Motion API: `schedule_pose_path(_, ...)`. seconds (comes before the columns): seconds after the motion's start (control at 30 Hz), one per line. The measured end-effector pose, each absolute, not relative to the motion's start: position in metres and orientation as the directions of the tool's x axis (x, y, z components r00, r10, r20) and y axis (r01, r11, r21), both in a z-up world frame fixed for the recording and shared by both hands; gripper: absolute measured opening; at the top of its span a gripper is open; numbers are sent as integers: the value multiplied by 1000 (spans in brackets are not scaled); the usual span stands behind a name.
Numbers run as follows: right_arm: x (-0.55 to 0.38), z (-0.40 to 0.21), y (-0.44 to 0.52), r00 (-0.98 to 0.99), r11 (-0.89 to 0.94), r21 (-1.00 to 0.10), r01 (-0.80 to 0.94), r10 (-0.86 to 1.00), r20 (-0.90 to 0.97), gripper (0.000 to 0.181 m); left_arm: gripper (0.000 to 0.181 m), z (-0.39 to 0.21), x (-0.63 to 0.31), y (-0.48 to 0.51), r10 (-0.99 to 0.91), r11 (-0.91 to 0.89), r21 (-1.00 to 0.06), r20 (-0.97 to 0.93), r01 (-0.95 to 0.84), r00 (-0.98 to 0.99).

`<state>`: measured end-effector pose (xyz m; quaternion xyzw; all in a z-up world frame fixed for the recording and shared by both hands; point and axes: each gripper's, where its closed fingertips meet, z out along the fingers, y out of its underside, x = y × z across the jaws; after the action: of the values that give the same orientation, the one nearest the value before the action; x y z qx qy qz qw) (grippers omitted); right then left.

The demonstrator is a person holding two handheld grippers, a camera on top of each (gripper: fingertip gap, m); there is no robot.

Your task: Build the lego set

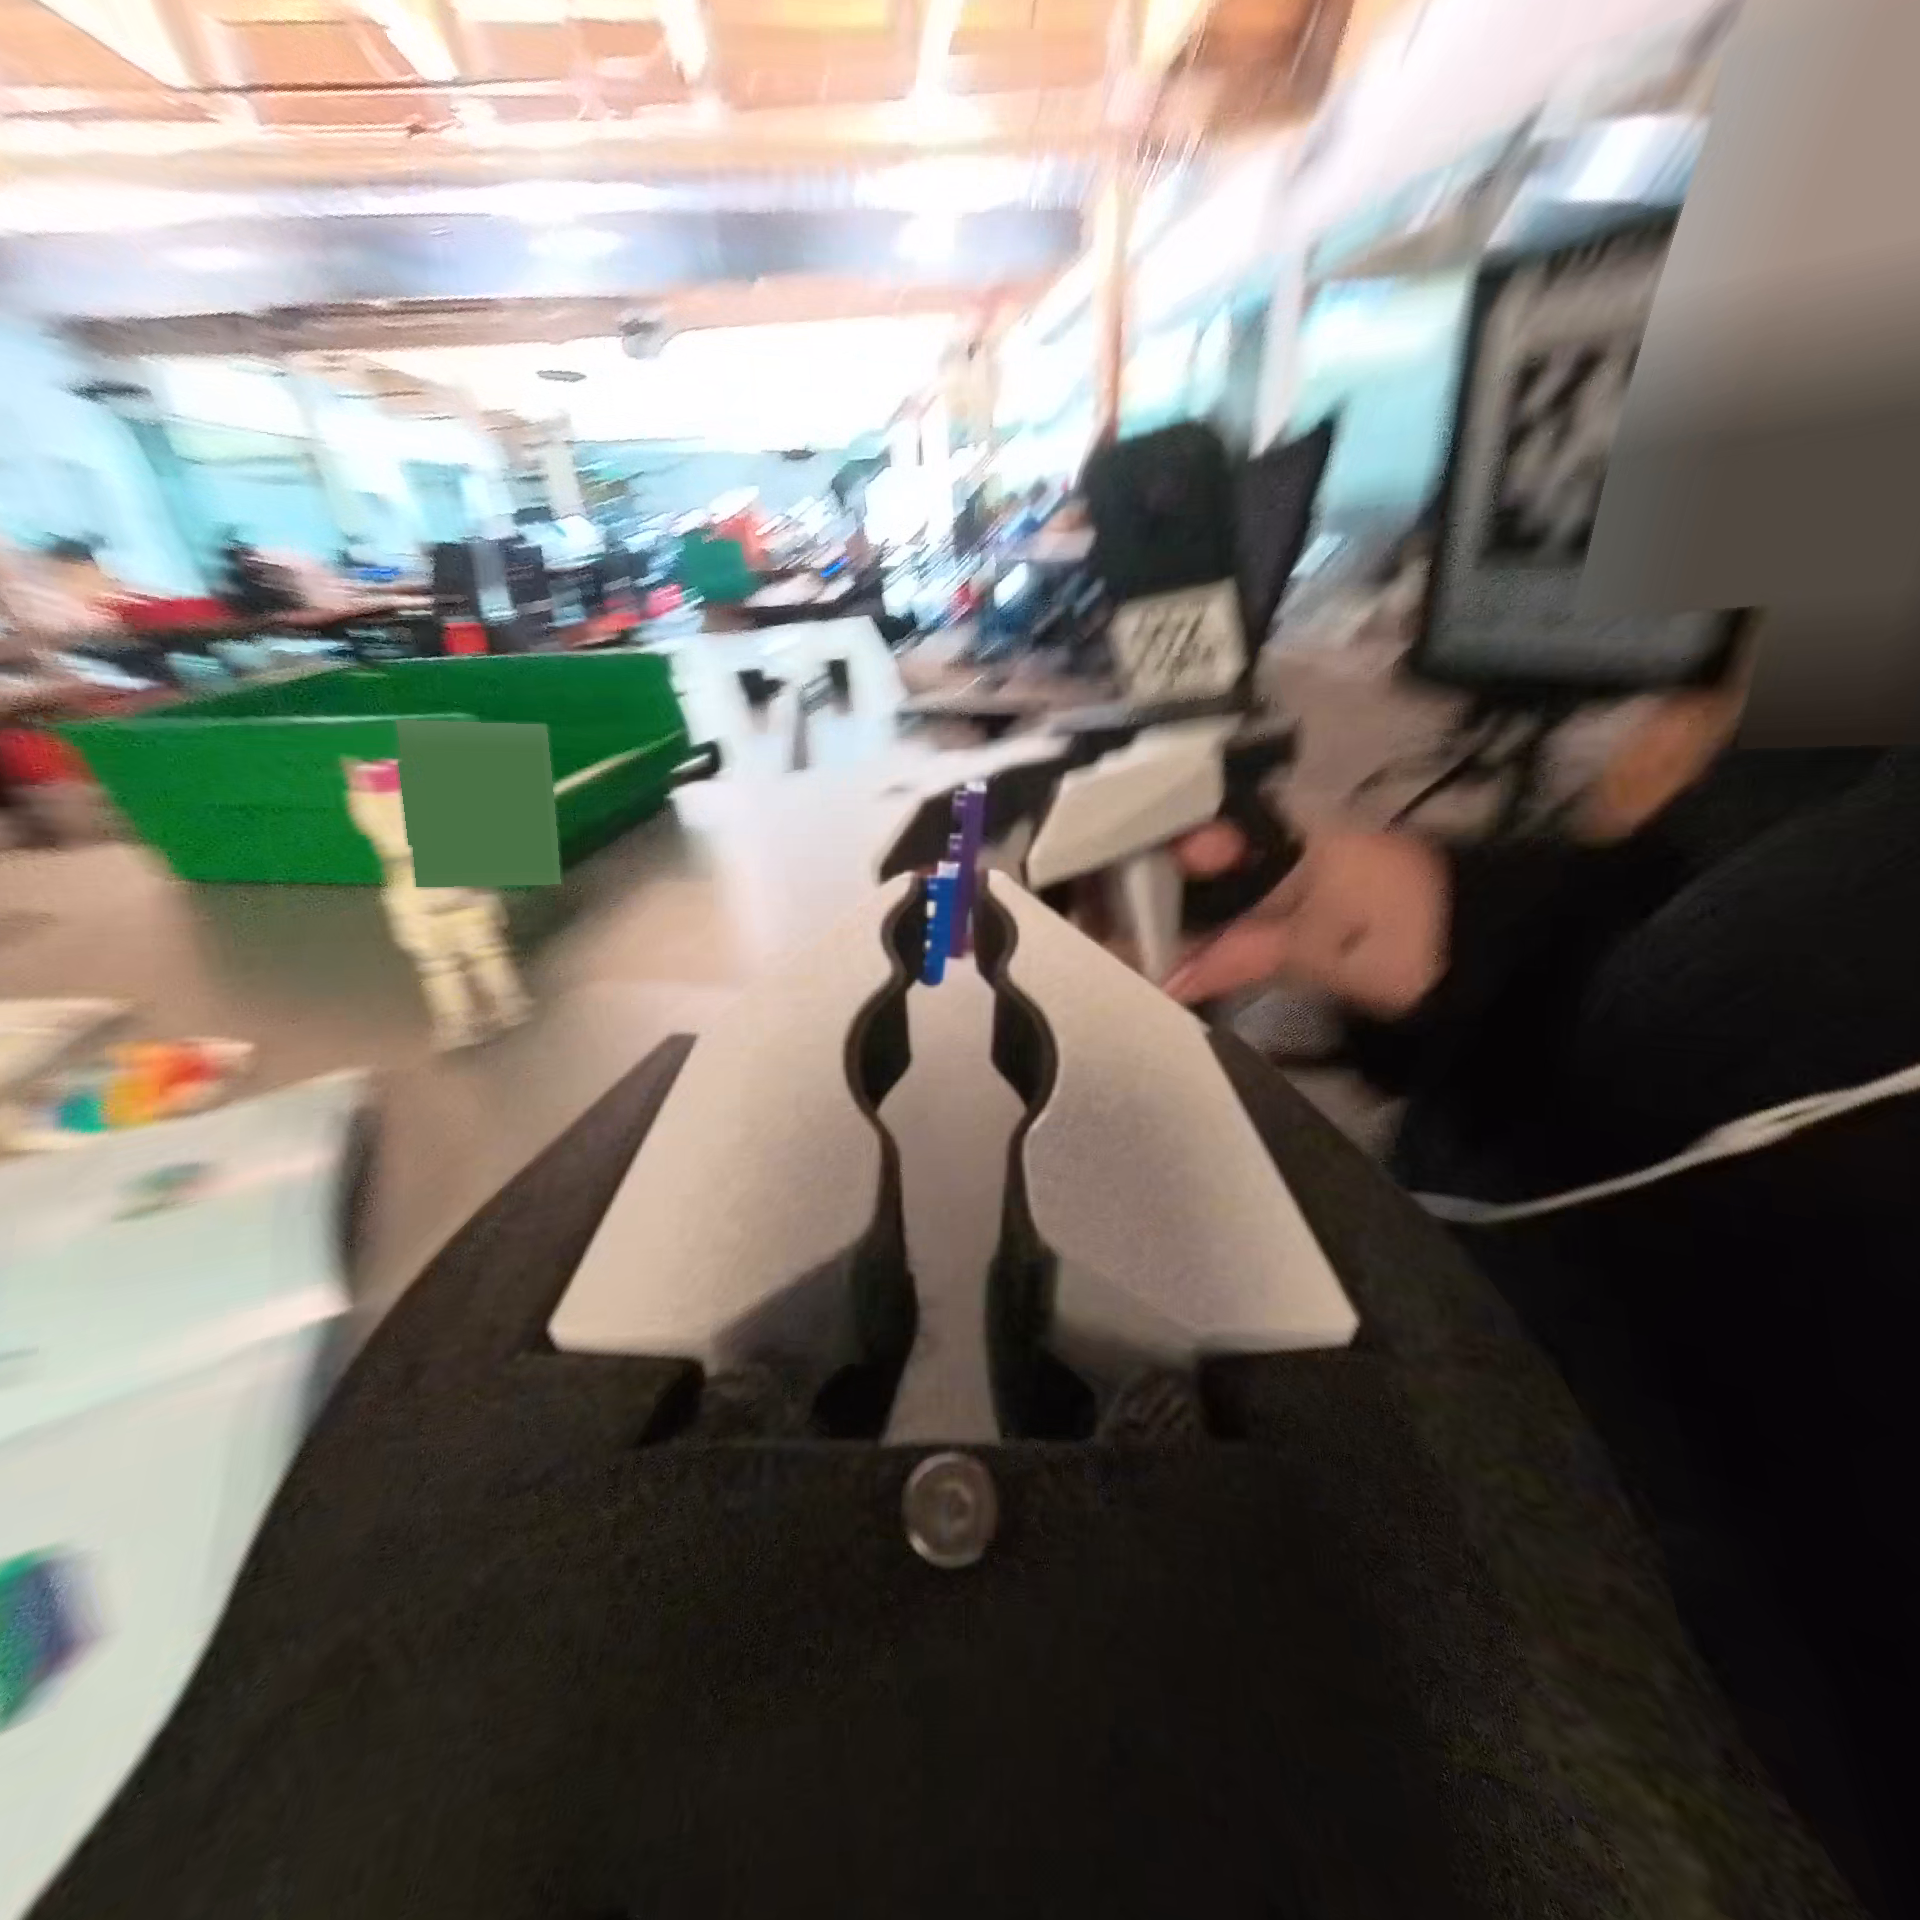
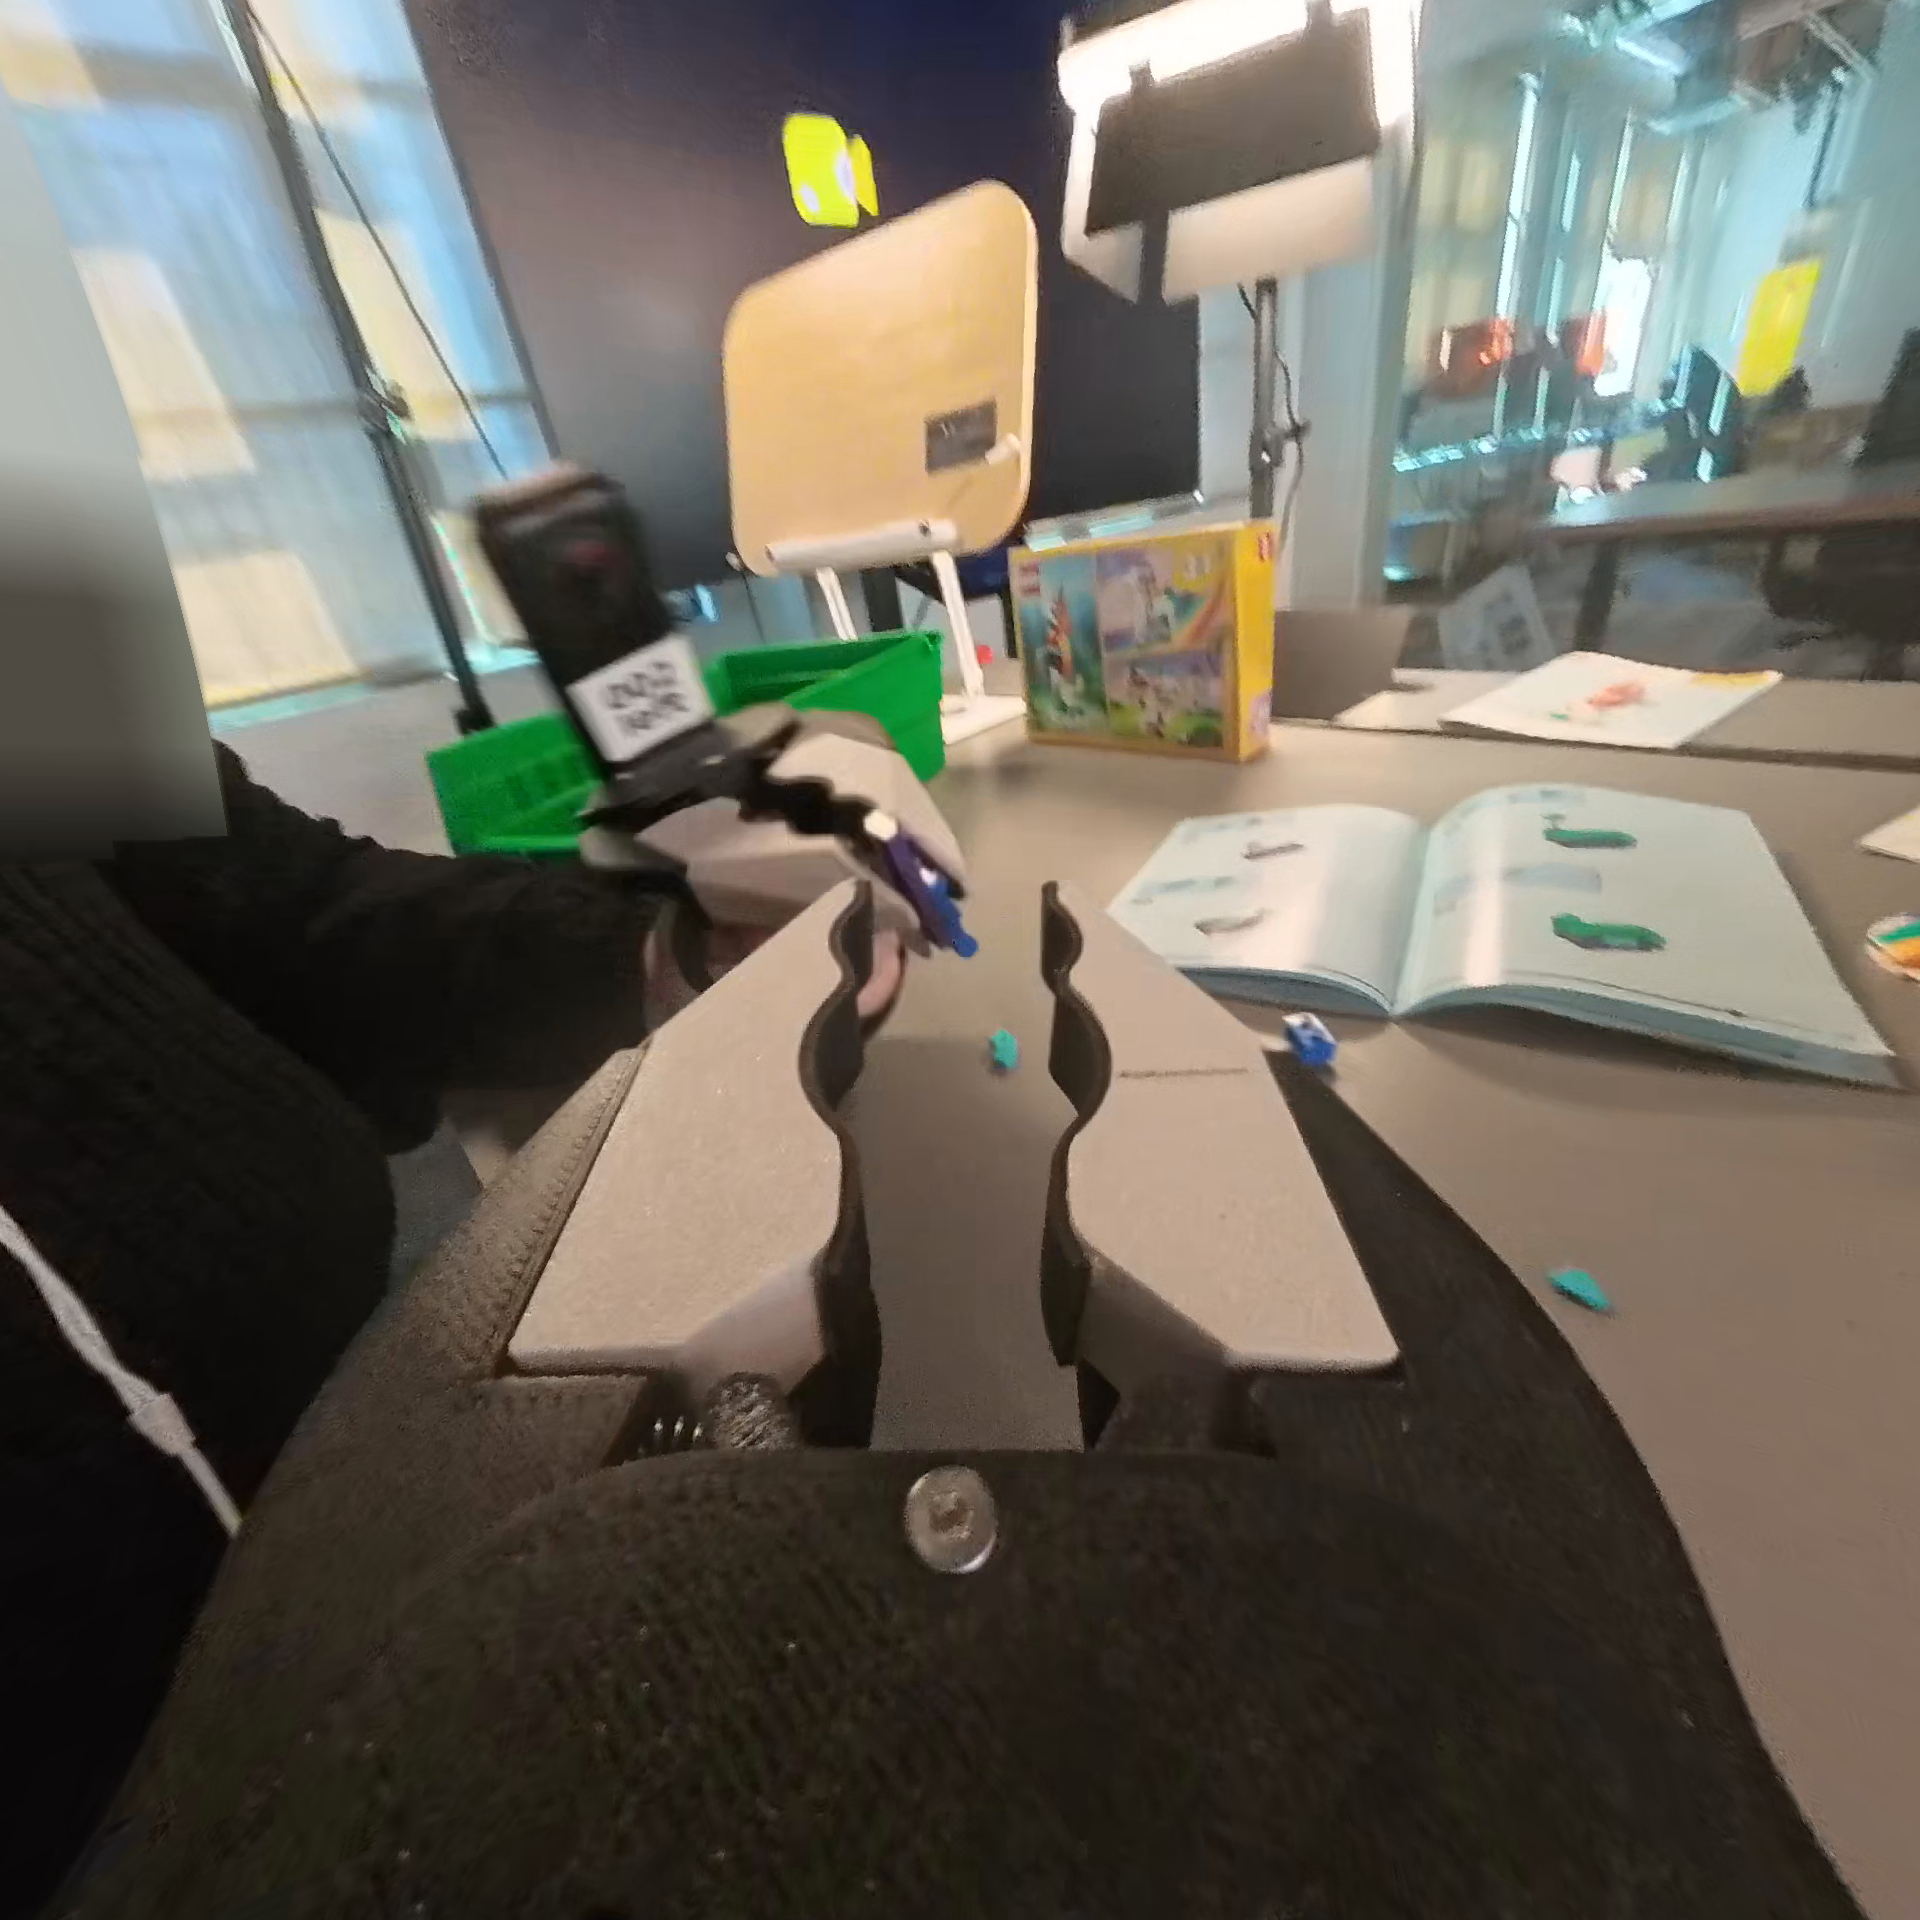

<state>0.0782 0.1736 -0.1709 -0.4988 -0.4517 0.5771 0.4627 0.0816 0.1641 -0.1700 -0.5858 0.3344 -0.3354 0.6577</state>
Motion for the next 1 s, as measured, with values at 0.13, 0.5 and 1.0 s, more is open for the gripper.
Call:
schedule_pose_path(0.13,73,-166,155,-199,-220,-963,-157,962,-187,26,7,-152,77,151,-932,-143,-926,245,350,266)
schedule_pose_path(0.5,66,-168,144,-243,-220,-967,-130,952,-185,6,7,-157,84,147,-941,-194,-920,273,340,201)
schedule_pose_path(1.0,105,-279,223,-554,600,-331,728,800,231,7,59,-151,9,201,-616,126,-949,153,289,773)
